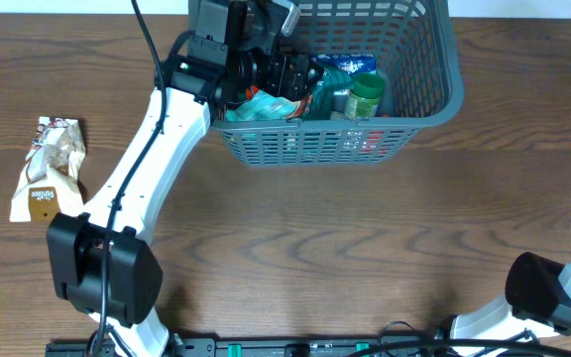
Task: Pack container
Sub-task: 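Carry the wipes pack into the basket and release it, then move the left gripper toward the clear bag of beans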
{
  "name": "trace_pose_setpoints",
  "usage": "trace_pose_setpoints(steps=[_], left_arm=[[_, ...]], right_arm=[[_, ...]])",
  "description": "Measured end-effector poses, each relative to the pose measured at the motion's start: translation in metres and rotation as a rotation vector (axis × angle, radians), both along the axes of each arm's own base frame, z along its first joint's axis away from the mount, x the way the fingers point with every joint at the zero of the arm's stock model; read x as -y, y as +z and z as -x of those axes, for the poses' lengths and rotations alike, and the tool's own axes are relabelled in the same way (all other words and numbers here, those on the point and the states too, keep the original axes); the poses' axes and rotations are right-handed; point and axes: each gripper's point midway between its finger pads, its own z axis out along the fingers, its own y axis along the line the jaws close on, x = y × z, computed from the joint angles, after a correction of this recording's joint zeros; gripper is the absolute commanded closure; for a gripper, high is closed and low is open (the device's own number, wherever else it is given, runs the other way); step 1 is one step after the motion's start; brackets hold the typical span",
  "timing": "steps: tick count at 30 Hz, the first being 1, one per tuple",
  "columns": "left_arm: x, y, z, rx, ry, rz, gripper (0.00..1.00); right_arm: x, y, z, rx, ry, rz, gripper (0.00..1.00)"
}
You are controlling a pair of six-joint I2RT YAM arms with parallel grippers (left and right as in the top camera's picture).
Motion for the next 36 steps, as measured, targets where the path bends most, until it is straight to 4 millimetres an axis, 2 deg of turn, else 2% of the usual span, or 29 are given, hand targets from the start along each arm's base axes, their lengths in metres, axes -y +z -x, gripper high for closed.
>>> trace_pose_setpoints(steps=[4, 8, 12, 14, 16, 19, 24, 32, 36], left_arm=[[-0.024, 0.03, 0.003, 0.006, 0.103, -0.075, 0.01], [-0.073, 0.085, 0.011, 0.073, 0.294, -0.165, 0.01], [-0.151, 0.139, 0.032, 0.119, 0.585, -0.206, 0.01], [-0.194, 0.155, 0.047, 0.124, 0.725, -0.218, 0.01], [-0.232, 0.159, 0.063, 0.103, 0.846, -0.245, 0.02], [-0.286, 0.147, 0.086, 0.018, 1.007, -0.319, 0.01], [-0.344, 0.116, 0.109, -0.142, 1.155, -0.428, 0.01], [-0.406, 0.072, 0.117, -0.306, 1.272, -0.513, 0.01], [-0.433, 0.04, 0.113, -0.407, 1.261, -0.585, 0.02]], right_arm=[[0.0, 0.0, 0.0, 0.0, 0.0, 0.0, 0.01], [0.0, 0.0, 0.0, 0.0, 0.0, 0.0, 0.01], [0.0, 0.0, 0.0, 0.0, 0.0, 0.0, 0.01], [0.0, 0.0, 0.0, 0.0, 0.0, 0.0, 0.01], [0.0, 0.0, 0.0, 0.0, 0.0, 0.0, 0.01], [0.0, 0.0, 0.0, 0.0, 0.0, 0.0, 0.01], [0.0, 0.0, 0.0, -0.001, 0.0, 0.0, 0.01], [0.0, 0.0, 0.0, 0.0, 0.0, 0.0, 0.01], [0.0, 0.0, 0.0, 0.0, 0.0, 0.0, 0.01]])
